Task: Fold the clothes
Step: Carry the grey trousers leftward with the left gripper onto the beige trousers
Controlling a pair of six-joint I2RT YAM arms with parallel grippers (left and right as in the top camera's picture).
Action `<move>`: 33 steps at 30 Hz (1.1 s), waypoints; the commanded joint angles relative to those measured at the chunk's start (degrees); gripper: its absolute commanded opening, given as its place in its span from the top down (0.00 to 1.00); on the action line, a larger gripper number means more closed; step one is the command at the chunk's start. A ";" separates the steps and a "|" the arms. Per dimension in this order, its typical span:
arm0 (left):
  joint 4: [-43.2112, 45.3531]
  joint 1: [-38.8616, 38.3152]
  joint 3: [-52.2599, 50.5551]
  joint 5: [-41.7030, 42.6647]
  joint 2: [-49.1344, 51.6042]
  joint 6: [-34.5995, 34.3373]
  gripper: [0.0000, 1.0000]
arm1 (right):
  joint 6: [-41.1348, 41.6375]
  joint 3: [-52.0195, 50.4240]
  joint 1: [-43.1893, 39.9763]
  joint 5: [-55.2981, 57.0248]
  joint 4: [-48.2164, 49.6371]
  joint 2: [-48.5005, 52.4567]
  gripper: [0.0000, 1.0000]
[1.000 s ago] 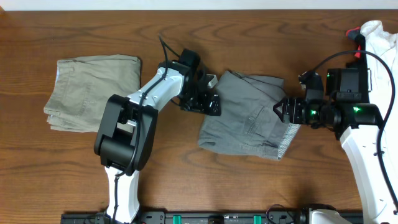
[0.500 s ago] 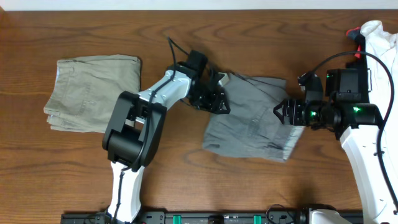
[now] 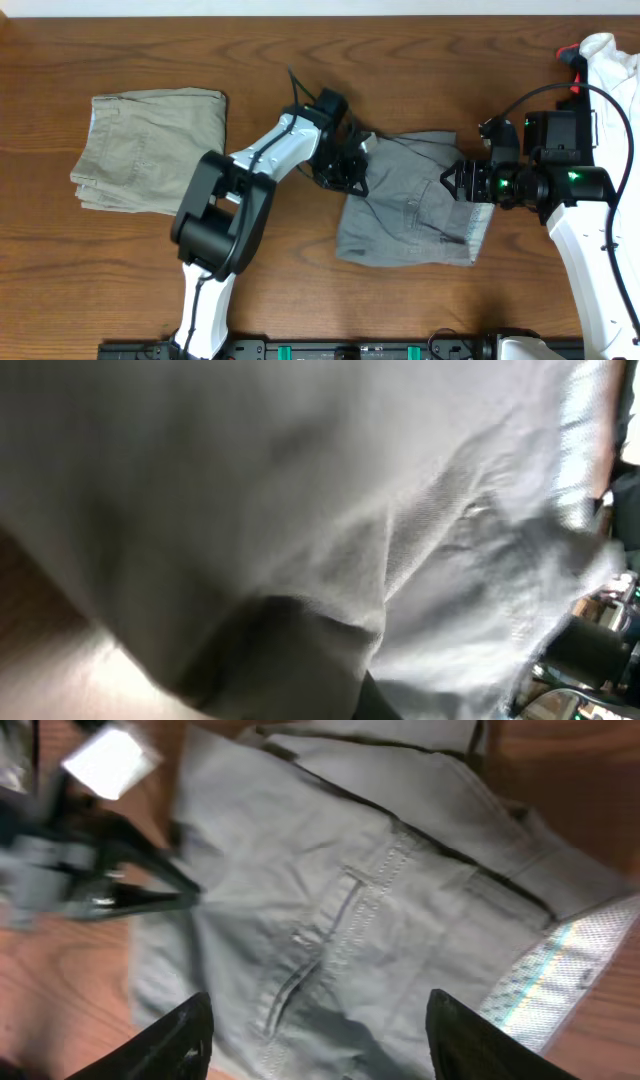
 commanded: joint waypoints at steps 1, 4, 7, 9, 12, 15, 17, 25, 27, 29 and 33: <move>-2.60 1.79 6.05 -4.26 -9.99 0.17 0.94 | -0.92 0.35 -0.44 2.05 -0.31 -0.57 0.34; -4.42 5.31 9.16 -6.99 -16.46 0.17 0.94 | -0.90 0.35 -0.44 2.14 -0.42 -0.57 0.34; -4.70 10.91 10.62 -6.97 -21.42 0.42 0.94 | -0.85 0.35 -0.44 2.14 -0.35 -0.57 0.34; -5.20 16.04 10.95 -6.95 -23.78 0.90 0.94 | -0.83 0.35 -0.44 2.12 -0.35 -0.57 0.34; -6.88 25.49 10.95 -4.76 -25.05 3.15 0.94 | -0.20 0.35 -0.44 2.12 -0.35 -0.57 0.36; -7.39 34.27 10.93 -2.12 -23.71 5.03 0.94 | 0.48 0.35 -0.44 2.12 -0.28 -0.57 0.37; -7.41 39.23 10.91 -1.55 -22.14 6.51 0.94 | 1.38 0.35 -0.44 2.12 -0.26 -0.57 0.38; -10.23 52.17 10.91 -1.62 -13.20 7.98 0.94 | 4.35 0.35 -0.44 1.90 -0.24 -0.57 0.40; -10.56 54.60 10.91 -3.15 -11.30 7.96 0.94 | 4.37 0.35 -0.44 1.70 -0.39 -0.57 0.41; -11.04 56.81 10.91 -5.29 -10.01 7.96 0.94 | 4.35 0.35 -0.44 1.70 -0.74 -0.57 0.41; -11.45 60.81 10.91 -7.65 -9.16 7.91 0.93 | 4.33 0.35 -0.44 1.73 -0.72 -0.57 0.40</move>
